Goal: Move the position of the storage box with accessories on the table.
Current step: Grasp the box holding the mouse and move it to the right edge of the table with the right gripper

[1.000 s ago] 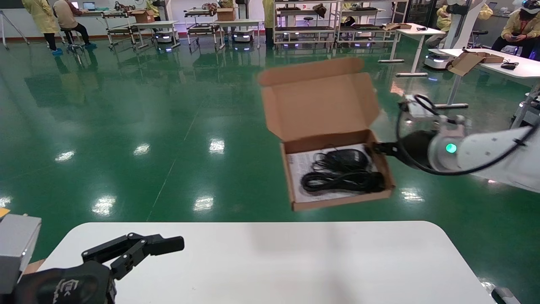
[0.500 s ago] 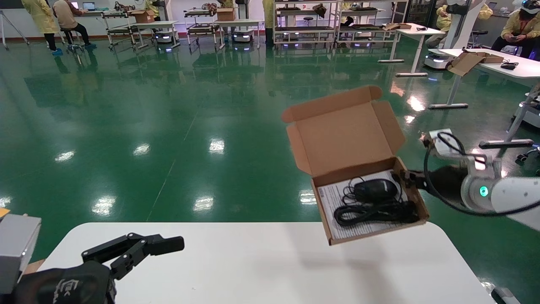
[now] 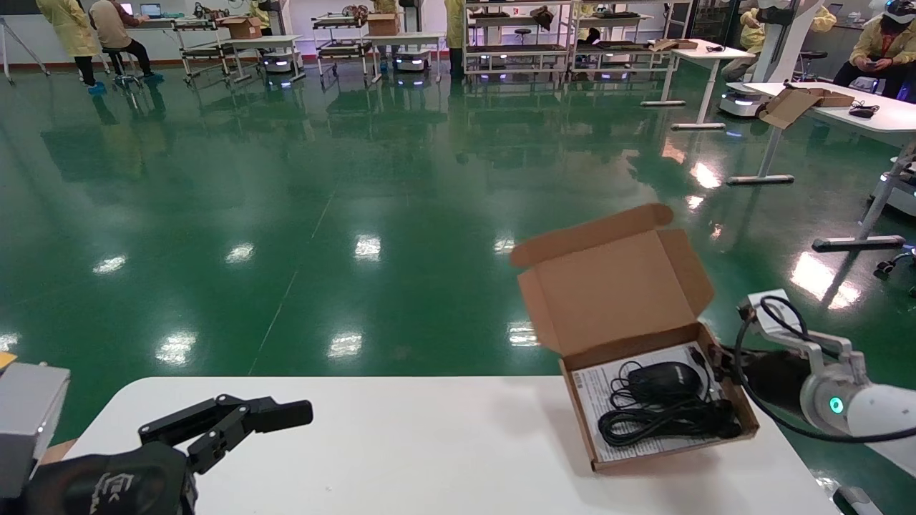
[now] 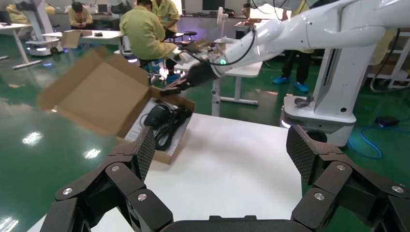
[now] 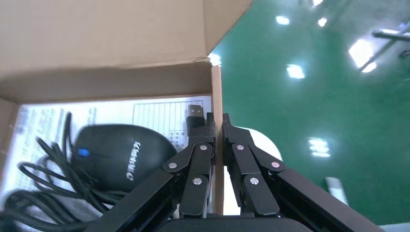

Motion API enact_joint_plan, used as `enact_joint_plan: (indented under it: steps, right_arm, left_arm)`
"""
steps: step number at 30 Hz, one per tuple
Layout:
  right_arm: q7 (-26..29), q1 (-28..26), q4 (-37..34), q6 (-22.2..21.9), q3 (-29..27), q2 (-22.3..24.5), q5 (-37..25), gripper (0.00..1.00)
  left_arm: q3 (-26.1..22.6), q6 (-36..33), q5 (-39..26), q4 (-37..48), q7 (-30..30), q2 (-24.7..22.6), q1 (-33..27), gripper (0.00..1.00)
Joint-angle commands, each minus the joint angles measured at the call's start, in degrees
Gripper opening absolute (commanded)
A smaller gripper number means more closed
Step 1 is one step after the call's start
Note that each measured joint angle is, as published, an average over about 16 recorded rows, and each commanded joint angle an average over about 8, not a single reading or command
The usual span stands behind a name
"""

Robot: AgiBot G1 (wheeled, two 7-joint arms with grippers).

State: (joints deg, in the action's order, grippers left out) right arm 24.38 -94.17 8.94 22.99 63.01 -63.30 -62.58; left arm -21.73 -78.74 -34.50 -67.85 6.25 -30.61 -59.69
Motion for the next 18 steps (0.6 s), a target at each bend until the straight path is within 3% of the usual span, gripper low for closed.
enact_joint_plan:
  steps: [1,18]
  right_arm:
    - [-2.32,1.00,-0.84,-0.79,-0.51,0.01,0.46,0.00]
    - [-14.37,5.32,-1.40,-2.45,-6.29,2.31,7.12,0.00]
  left_arm:
    - [0.00,0.00,0.00,0.00,0.00,0.00,0.00,1.00]
    - [0.00,0.00,0.00,0.00,0.00,0.00,0.00,1.00]
